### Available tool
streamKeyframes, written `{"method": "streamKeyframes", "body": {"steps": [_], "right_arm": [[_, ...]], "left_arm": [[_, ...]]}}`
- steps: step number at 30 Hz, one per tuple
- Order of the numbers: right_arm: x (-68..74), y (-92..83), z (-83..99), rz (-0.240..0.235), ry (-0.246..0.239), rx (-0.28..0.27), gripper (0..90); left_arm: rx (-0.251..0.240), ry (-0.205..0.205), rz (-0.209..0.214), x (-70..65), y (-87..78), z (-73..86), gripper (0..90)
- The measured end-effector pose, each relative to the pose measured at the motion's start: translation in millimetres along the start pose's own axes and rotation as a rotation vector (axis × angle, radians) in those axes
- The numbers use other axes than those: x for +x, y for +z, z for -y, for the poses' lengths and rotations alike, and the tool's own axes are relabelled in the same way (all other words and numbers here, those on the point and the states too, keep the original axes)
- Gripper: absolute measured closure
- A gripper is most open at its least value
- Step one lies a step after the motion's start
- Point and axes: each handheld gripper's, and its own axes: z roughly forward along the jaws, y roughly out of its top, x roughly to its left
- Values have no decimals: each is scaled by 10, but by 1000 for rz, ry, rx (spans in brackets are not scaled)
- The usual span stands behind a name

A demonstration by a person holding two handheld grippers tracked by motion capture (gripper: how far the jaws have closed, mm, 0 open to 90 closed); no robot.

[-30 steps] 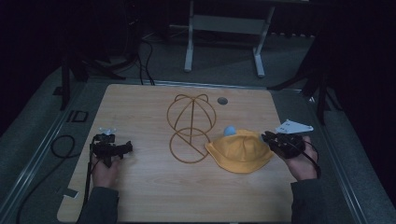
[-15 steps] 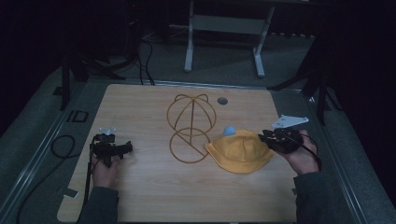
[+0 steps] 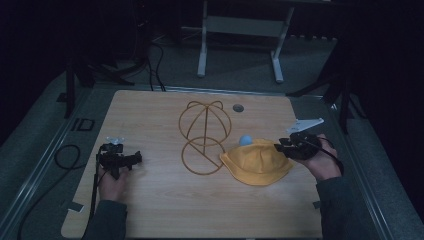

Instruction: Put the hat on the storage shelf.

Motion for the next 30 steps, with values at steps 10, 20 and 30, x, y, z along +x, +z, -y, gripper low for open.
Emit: {"method": "streamKeyframes", "body": {"steps": [10, 20, 30], "right_arm": [[31, 43, -150, -27, -58, 43, 652], [84, 147, -287, -83, -115, 139, 639], [93, 234, -354, -118, -136, 193, 542]], "left_arm": [[0, 0, 0, 0, 0, 0, 11], [2, 0, 1, 1, -1, -1, 11], [2, 0, 0, 1, -2, -1, 11]]}}
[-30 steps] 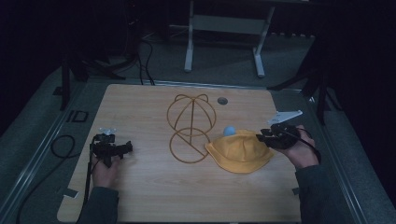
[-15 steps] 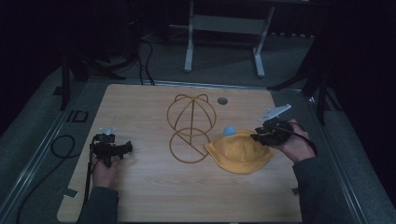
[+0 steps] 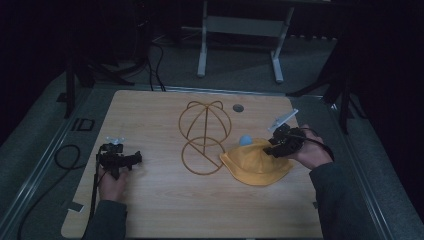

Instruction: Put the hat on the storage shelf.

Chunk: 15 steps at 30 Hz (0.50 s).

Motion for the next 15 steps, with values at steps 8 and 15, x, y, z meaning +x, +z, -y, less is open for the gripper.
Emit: {"method": "streamKeyframes", "body": {"steps": [8, 15], "right_arm": [[-49, 79, -118, 4, -24, 65, 514], [-83, 175, -192, 14, -59, 147, 477]], "left_arm": [[-2, 0, 0, 0, 1, 1, 11], [-2, -1, 0, 0, 2, 1, 11]]}}
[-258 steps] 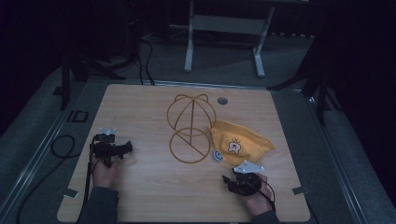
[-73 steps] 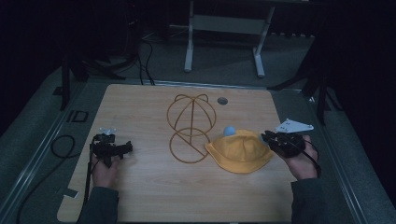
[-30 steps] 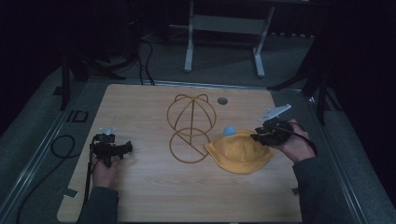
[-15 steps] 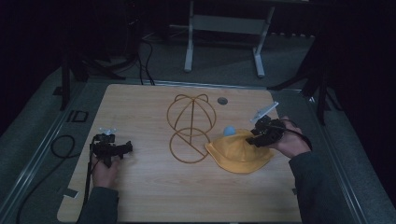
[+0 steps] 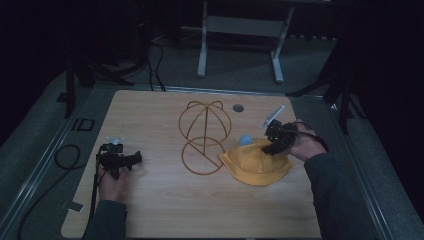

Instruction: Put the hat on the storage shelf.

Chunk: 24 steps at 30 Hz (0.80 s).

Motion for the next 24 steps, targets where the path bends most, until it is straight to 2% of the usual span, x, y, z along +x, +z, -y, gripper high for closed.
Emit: {"method": "streamKeyframes", "body": {"steps": [6, 16, 19, 24], "right_arm": [[-5, 51, -55, -7, -38, 25, 461], [-17, 242, -180, -47, -51, 138, 441], [-20, 294, -204, -72, -71, 179, 557], [-22, 307, -248, -73, -114, 221, 774]], "left_arm": [[0, 1, 0, 0, 0, 0, 11], [0, 1, 0, 0, 0, 0, 12], [0, 1, 0, 1, 0, 0, 11], [0, 1, 0, 0, 0, 0, 11]]}}
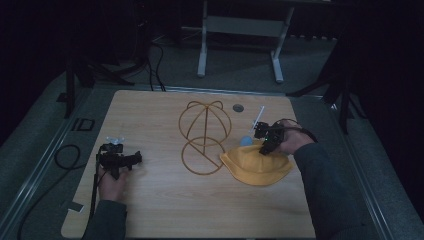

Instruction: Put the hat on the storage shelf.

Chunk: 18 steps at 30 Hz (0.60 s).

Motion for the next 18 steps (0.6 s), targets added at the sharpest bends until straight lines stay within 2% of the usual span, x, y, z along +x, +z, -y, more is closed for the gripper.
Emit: {"method": "streamKeyframes", "body": {"steps": [3, 6, 11, 18], "right_arm": [[25, -22, -21, 31, -26, 10, 826], [43, -61, -25, 35, -36, 6, 834], [20, -140, 2, 28, -22, -20, 835], [-6, -226, 29, 36, -15, -22, 835]], "left_arm": [[0, 0, 0, 0, 0, 0, 11], [0, 0, 0, 0, 0, 0, 11], [0, 0, 0, 0, 0, 0, 11], [0, -1, 0, -1, 0, 0, 11]]}}
